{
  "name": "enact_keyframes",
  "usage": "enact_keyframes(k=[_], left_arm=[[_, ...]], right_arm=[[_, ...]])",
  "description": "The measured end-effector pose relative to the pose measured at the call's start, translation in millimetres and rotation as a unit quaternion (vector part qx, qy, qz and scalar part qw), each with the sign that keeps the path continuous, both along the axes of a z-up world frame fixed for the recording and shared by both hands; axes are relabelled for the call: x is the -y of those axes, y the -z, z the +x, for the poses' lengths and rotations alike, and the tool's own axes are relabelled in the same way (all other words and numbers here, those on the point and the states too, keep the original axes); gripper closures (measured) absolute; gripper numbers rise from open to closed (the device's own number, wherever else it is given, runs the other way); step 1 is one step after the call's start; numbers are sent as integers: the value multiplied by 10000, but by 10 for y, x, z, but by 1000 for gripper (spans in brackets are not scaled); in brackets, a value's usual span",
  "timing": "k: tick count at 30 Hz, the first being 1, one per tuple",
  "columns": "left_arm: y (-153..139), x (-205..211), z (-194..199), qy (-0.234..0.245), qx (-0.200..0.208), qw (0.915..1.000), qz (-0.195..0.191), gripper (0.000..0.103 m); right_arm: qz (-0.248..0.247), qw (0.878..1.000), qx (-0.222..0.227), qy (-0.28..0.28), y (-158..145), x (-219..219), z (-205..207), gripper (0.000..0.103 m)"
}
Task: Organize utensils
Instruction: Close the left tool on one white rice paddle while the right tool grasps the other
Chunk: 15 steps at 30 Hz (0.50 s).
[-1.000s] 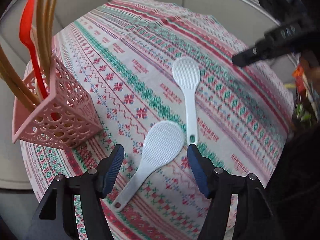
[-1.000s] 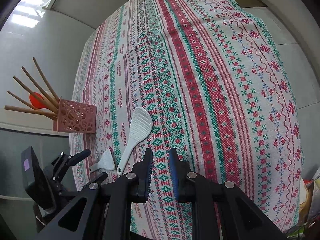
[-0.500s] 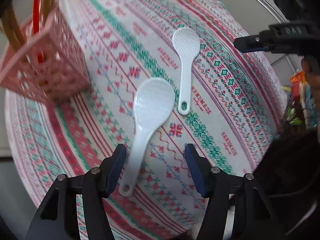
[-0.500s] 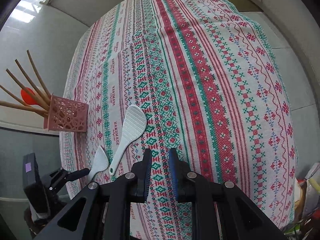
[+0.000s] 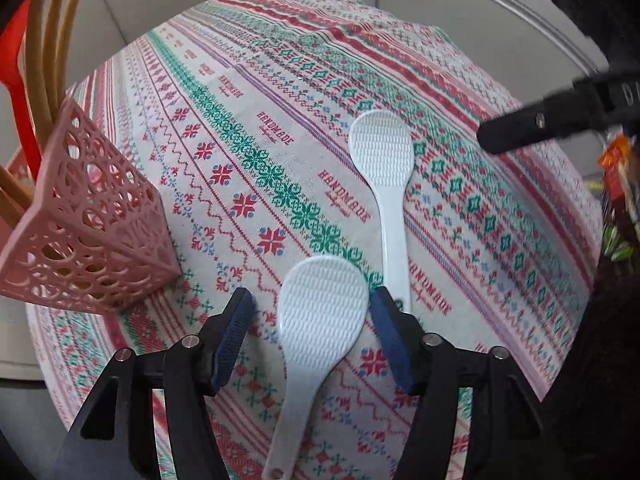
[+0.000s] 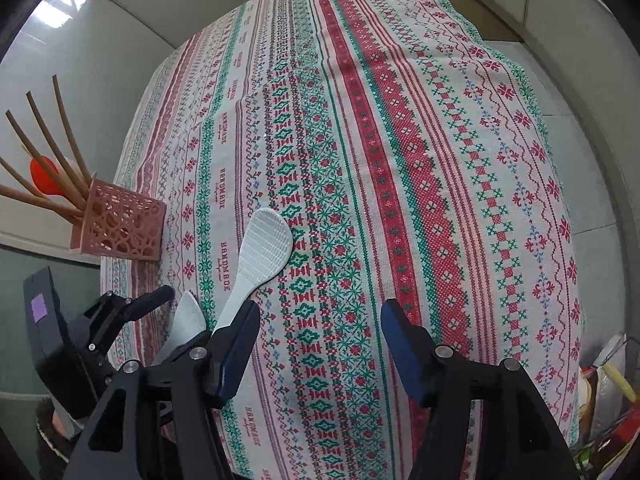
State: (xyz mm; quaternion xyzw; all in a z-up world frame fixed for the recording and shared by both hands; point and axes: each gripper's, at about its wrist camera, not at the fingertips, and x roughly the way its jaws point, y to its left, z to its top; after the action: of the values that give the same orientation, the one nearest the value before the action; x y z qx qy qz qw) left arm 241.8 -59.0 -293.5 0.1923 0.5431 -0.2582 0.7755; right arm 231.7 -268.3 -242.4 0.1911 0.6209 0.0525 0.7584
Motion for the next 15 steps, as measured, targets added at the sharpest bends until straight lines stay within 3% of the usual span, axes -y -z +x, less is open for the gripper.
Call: enact_keyframes(k=[1, 2, 9, 15], left_arm=[[-14, -13, -2, -32, 31, 10000, -6, 53], [-13, 34, 13, -43, 55, 10000, -9, 55], [-54, -60, -22, -323, 102, 9994, 112, 55], [-262, -329, -35, -812, -37, 9965, -191, 55]], right_arm=[[-3, 10000, -7, 19, 6, -13, 5, 39], [-8, 10000, -10, 54, 7, -22, 16, 38], [-210, 9997, 33, 142, 29, -215, 140, 31], [-454, 9989, 25, 80, 97, -366, 276, 31]])
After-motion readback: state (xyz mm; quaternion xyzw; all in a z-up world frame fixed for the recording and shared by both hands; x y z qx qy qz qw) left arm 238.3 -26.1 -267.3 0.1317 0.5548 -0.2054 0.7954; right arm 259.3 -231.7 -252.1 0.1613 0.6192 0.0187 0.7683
